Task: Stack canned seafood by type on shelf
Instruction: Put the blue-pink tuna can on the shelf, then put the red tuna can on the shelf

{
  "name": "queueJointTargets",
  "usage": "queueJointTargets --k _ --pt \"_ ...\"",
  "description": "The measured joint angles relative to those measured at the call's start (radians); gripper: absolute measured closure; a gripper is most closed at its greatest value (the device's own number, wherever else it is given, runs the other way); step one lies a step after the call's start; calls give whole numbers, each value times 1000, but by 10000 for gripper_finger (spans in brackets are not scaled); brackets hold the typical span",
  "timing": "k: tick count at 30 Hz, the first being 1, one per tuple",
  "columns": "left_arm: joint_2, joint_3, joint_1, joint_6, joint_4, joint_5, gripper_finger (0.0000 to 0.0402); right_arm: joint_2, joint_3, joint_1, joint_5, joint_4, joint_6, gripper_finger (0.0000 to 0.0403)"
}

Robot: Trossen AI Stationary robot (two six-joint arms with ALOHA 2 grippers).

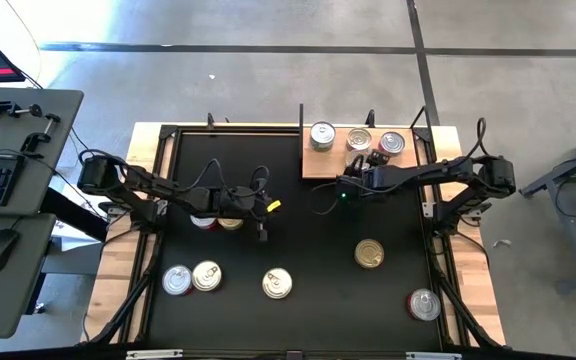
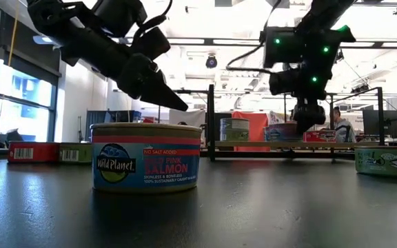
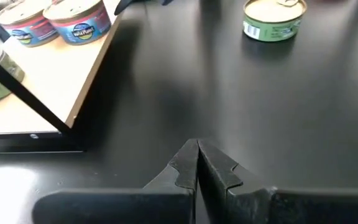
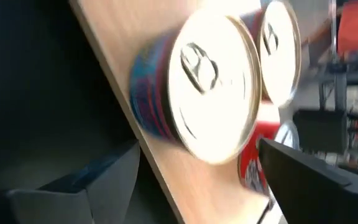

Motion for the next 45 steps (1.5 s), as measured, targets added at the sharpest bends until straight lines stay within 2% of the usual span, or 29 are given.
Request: queueJointTargets --k 6,8,12,18,21,25,29,31,35,39,45 --pt "-11 0 -33 -31 -39 0 401 -13 0 8 -6 -96 147 81" --pt "-27 0 -46 -49 -66 0 401 -30 15 26 -44 -142 221 82" --pt "-70 0 -80 -104 -115 -2 401 -50 86 137 -247 -243 322 92" --pt "-101 0 -161 -109 -124 -1 401 -49 223 454 -533 -259 512 127" --pt "-100 0 -209 -109 -127 -8 401 -49 264 617 -603 -259 725 153" --pt "-97 0 -261 -103 -120 -10 401 -42 254 825 -678 -226 1116 198" --pt "-96 0 -301 -99 -95 -26 401 17 232 1004 -908 -168 1471 256" --pt "-96 0 -321 -93 -89 -47 401 51 234 1080 -974 -135 1599 287" --pt "-96 0 -353 -90 -89 -85 401 106 234 1191 -978 -111 1776 346" --pt "-96 0 -367 -57 -80 -90 401 146 233 1237 -978 -194 1851 395" --pt "-96 0 -369 -55 -44 -90 401 193 232 1212 -964 -317 1797 392"
